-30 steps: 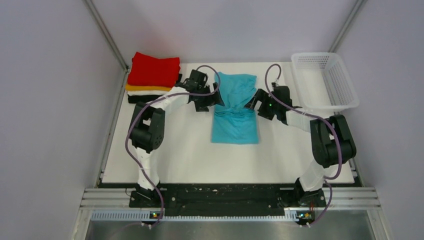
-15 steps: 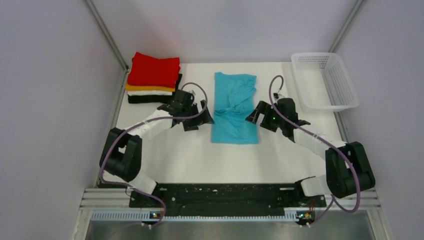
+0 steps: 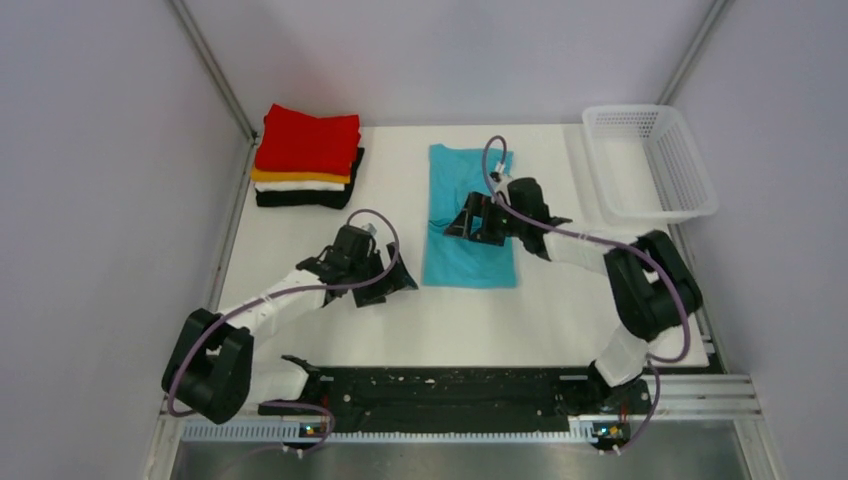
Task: Fold and stack the t-shirts
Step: Grab one side of the 2/3 rectangular tshirt with both arms
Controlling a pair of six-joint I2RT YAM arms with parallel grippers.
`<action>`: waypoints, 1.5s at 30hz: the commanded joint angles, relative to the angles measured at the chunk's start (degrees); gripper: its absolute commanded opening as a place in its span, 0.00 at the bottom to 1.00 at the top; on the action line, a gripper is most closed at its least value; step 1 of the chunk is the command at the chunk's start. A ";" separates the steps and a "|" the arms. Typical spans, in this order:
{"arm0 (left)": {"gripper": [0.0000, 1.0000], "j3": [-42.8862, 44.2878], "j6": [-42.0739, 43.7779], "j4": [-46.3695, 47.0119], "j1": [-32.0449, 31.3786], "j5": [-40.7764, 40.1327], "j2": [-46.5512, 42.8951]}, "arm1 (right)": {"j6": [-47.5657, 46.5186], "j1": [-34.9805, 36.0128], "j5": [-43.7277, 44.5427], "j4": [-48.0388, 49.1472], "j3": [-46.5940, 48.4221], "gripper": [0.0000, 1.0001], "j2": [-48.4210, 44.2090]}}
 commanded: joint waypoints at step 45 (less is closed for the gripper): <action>0.15 13.68 -1.93 9.25 -5.85 -5.15 25.39 | 1.99 -1.99 19.03 -7.01 -19.88 0.40 -14.43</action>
